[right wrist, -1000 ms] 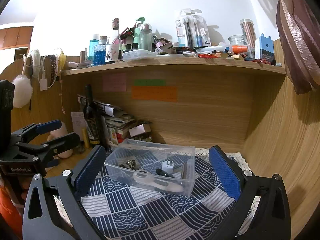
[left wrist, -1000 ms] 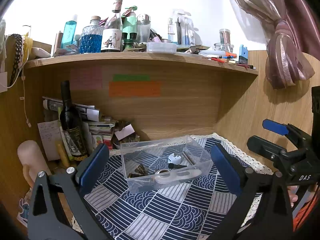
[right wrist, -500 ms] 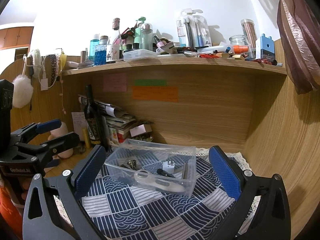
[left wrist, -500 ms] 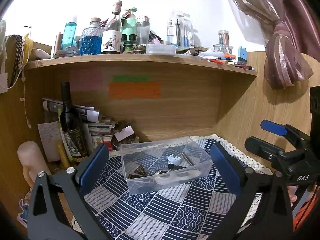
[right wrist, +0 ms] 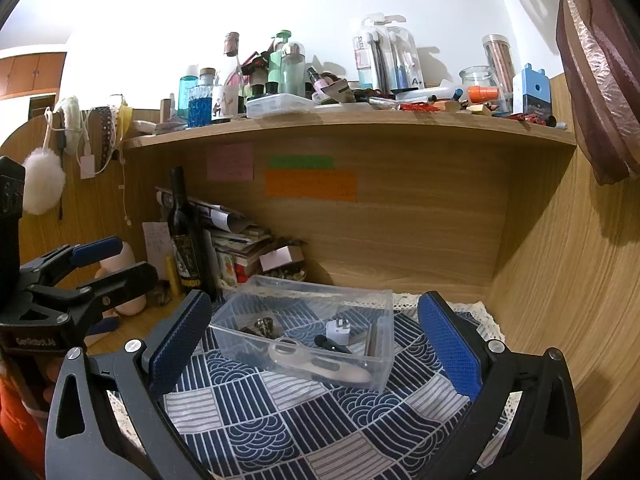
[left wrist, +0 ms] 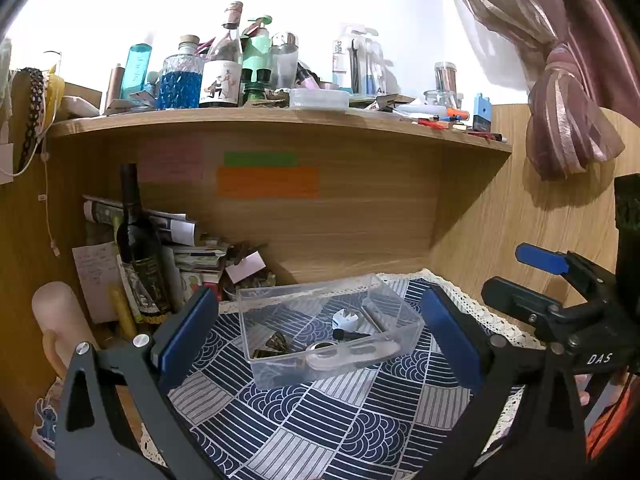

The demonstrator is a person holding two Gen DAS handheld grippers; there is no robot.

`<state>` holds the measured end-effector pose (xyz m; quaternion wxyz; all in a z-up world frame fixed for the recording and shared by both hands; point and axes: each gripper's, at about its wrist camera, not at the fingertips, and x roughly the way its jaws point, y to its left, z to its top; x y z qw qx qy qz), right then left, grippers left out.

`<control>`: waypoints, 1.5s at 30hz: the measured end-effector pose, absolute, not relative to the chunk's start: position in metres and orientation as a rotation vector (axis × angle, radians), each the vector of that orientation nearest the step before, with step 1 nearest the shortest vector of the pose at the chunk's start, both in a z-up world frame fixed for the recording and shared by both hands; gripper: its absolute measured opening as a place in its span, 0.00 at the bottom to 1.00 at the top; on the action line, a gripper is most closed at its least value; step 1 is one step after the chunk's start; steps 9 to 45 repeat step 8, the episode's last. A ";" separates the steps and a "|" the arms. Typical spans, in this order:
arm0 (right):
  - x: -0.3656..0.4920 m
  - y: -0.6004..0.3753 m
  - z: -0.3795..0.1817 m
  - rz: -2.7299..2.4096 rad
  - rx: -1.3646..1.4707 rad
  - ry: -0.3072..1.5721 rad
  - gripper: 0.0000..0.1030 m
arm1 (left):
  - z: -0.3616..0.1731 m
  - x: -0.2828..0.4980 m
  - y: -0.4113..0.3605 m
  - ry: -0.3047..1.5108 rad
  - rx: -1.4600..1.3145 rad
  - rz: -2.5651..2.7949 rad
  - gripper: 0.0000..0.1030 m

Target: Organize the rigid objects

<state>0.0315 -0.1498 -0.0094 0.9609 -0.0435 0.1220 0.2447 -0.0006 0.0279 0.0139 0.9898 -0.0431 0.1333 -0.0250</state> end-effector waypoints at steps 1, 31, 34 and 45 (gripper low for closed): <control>0.032 -0.150 -0.010 0.496 -0.088 0.248 1.00 | 0.014 0.000 0.028 0.270 -0.091 -0.053 1.00; 0.034 -0.149 -0.011 0.492 -0.089 0.250 1.00 | 0.011 0.004 0.028 0.278 -0.097 -0.067 1.00; 0.034 -0.149 -0.011 0.492 -0.089 0.250 1.00 | 0.011 0.004 0.028 0.278 -0.097 -0.067 1.00; 0.034 -0.149 -0.011 0.492 -0.089 0.250 1.00 | 0.011 0.004 0.028 0.278 -0.097 -0.067 1.00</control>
